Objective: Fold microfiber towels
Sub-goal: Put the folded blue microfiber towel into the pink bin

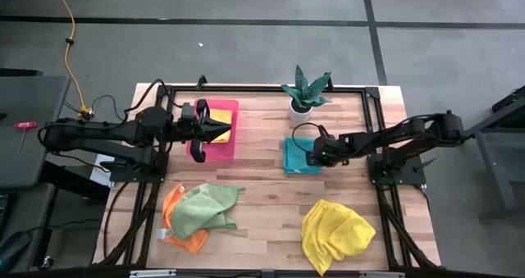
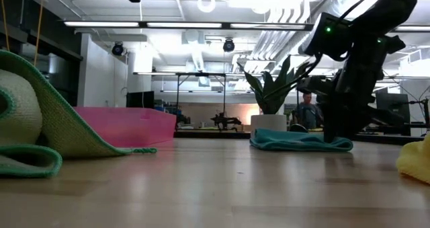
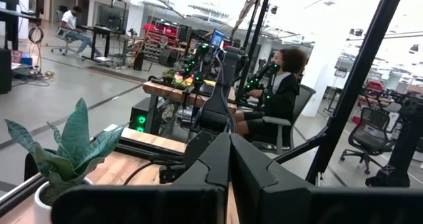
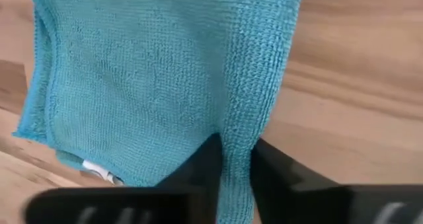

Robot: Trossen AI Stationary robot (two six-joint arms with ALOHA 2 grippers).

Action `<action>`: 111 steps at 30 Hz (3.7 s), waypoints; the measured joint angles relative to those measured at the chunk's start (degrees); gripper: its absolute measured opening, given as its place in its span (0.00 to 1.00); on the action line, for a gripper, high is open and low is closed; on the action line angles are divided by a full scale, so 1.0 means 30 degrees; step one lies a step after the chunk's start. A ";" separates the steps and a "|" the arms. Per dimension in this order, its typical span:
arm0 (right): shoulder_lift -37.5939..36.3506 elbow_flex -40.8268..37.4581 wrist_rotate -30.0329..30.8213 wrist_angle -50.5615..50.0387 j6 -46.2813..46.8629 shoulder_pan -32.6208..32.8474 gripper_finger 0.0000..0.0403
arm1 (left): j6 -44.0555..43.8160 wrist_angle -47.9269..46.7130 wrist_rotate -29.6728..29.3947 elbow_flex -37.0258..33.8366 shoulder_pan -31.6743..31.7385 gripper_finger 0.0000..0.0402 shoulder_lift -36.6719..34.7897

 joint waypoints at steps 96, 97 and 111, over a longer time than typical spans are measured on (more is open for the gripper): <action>0.8280 2.3332 -0.3188 -1.2150 -2.8004 0.5595 0.00 | 0.5692 -0.9618 1.7206 0.8207 0.0312 0.41 1.5677; 0.8272 2.3350 -0.3195 -1.2118 -2.8025 0.5603 0.00 | 0.5664 -0.9705 1.7121 0.8196 0.0317 0.38 1.5689; 0.8215 2.3350 -0.1913 -1.2198 -2.6956 0.5378 0.01 | 0.6177 -1.2777 1.6154 0.8211 0.1104 0.02 1.5126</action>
